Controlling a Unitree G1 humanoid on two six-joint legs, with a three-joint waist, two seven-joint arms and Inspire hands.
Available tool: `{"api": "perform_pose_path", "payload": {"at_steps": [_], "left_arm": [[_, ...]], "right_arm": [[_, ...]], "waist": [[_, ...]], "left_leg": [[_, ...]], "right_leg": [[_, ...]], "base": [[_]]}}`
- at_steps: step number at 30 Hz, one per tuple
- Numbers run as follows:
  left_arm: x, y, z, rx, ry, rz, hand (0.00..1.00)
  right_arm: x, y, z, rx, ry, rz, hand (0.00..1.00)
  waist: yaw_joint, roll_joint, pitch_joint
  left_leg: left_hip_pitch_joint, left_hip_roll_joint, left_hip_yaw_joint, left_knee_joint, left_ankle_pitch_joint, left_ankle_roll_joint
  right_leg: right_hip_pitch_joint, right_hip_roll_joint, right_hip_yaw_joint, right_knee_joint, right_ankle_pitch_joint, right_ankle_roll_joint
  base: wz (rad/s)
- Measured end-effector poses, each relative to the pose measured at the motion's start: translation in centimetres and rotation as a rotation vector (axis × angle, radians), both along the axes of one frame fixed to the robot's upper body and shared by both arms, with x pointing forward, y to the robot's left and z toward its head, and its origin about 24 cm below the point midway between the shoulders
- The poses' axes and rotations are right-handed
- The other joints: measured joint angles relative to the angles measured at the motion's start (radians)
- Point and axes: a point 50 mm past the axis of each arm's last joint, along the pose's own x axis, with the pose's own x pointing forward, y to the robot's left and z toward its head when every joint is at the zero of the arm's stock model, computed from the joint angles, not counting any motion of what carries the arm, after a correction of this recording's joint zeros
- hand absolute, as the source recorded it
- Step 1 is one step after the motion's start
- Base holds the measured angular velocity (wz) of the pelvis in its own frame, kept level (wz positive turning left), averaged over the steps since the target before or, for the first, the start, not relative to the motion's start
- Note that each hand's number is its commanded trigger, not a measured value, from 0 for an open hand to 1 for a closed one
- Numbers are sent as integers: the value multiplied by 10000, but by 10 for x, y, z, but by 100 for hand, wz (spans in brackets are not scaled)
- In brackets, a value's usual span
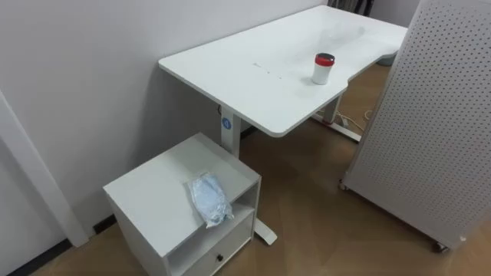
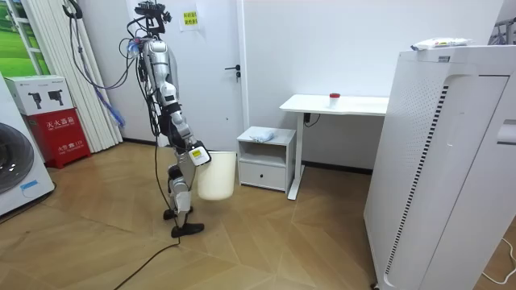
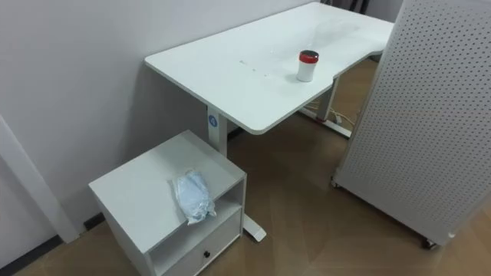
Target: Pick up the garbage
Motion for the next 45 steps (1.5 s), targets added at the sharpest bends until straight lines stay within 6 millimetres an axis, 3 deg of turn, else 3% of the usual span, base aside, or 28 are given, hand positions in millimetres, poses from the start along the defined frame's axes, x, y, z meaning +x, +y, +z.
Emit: {"api": "perform_pose_path", "payload": {"at_steps": [8, 18, 23, 26, 28, 29, 30, 31, 32, 33, 34, 36, 37, 38, 40, 41, 42, 43, 44, 45], "left_arm": [[-1, 0, 0, -63, 93, -7, 0], [-4, 0, -1, 1, 556, -525, 0], [0, 0, -1, 96, 635, -684, 0], [1, 2, -1, 71, 712, -596, 0], [4, 4, 0, 32, 724, -531, 0], [5, 4, 0, 23, 728, -540, 0], [5, 3, 0, -4, 768, -576, 0], [1, 3, -1, -19, 884, -531, 0], [-1, 3, -1, -25, 971, -507, 0], [-5, 2, -2, -41, 1131, -579, 0], [-4, 0, -2, -100, 1123, -694, 0], [-3, -2, -3, -202, 1130, -905, 0], [-6, -3, -3, -222, 1189, -886, 0], [-7, -2, -3, -223, 1221, -865, 0], [-13, -1, -2, -215, 1346, -812, 0], [-13, -1, -3, -237, 1346, -825, 0], [-11, -2, -3, -316, 1204, -896, 0], [-7, -3, -3, -373, 981, -977, 0], [-4, -3, -2, -383, 842, -1007, 0], [4, -3, -1, -417, 550, -1031, 0]], "right_arm": [[0, 0, 0, 6, 9, -15, 100], [0, 0, 0, 17, 36, -16, 100], [-1, -1, 0, 36, 117, -61, 100], [0, -2, 0, 112, 61, -210, 100], [-2, -2, 0, 157, 69, -299, 100], [-2, -2, 0, 171, 100, -354, 100], [-4, -4, 0, 191, 158, -586, 100], [-5, -6, 0, 188, 173, -696, 100], [-5, -6, 0, 195, 183, -709, 100], [-3, -7, 1, 212, 124, -797, 100], [-8, -10, 1, 178, 161, -1076, 100], [-12, -15, 2, 77, 261, -1433, 100], [-13, -18, 2, -10, 318, -1479, 100], [-14, -19, 3, -55, 341, -1430, 100], [-21, -21, 3, -159, 497, -1321, 100], [-21, -21, 3, -191, 510, -1334, 100], [-22, -22, 3, -278, 537, -1370, 100], [-22, -22, 3, -337, 556, -1345, 100], [-20, -21, 3, -343, 466, -1309, 100], [-14, -20, 4, -343, 234, -1173, 100]], "waist": [[0, 46, -12], [-17, 123, -138], [-32, 137, -125], [-25, 173, -94], [-35, 133, -84], [-41, 106, -84], [-20, 160, -75], [5, 161, -58], [6, 184, -54], [-32, 89, -14], [-94, 88, -24], [-46, 43, -22], [94, -36, -55], [137, -21, -46], [310, -31, -38], [280, -79, -41], [246, -196, -109], [254, -316, -145], [285, -359, -112], [332, -390, -54]], "left_leg": [[-13, 3, 14, -1, 0, 0], [-156, 17, 22, 56, 0, 0], [-256, 55, 24, 424, -142, -1], [-507, 199, 71, 1431, -627, -80], [-1224, 320, 298, 3245, -1031, -335], [-1492, 400, 417, 3837, -1030, -335], [-2004, 601, 591, 5055, -1017, -343], [-2327, 772, 586, 5970, -917, -436], [-2444, 787, 534, 6338, -815, -475], [-2849, 758, 454, 7038, -551, -424], [-3319, 621, 491, 7010, -615, -308], [-4004, 284, 528, 6001, -603, -292], [-4330, 41, 496, 4838, -400, -422], [-4419, -20, 474, 4169, -199, -501], [-4601, -79, 515, 2670, 1227, -362], [-4562, -156, 521, 2553, 1510, -306], [-4484, -372, 575, 2549, 1778, 27], [-4471, -512, 701, 2792, 1608, 167], [-4472, -517, 782, 2907, 1466, 203], [-4531, -509, 819, 3237, 1196, 240]], "right_leg": [[-11, 4, -22, -5, 0, 0], [-159, -3, -45, 49, 0, 0], [-187, -1, -184, 280, -121, -51], [-363, 40, -524, 1050, -582, -164], [-703, 43, -673, 1838, -1309, -383], [-784, 40, -650, 2057, -1465, -428], [-861, 70, -560, 2377, -1666, -521], [-849, 116, -582, 2666, -1829, -642], [-808, 120, -553, 2792, -1911, -700], [-678, 101, -403, 2999, -2097, -750], [-614, 65, -369, 3059, -2253, -752], [-606, -94, -222, 3121, -2440, -719], [-527, -209, -79, 3092, -2533, -674], [-453, -237, -45, 3043, -2575, -664], [-62, -366, 187, 2796, -2743, -489], [43, -436, 240, 2734, -2807, -422], [69, -605, 378, 2714, -2960, -238], [123, -824, 410, 2622, -3010, -129], [153, -888, 411, 2542, -2985, -68], [236, -982, 408, 2385, -2868, 136]], "base": [[0], [0], [0], [-6], [3], [5], [-6], [-12], [-14], [12], [23], [2], [-31], [-46], [-42], [-24], [-19], [-27], [-42], [-54]]}}
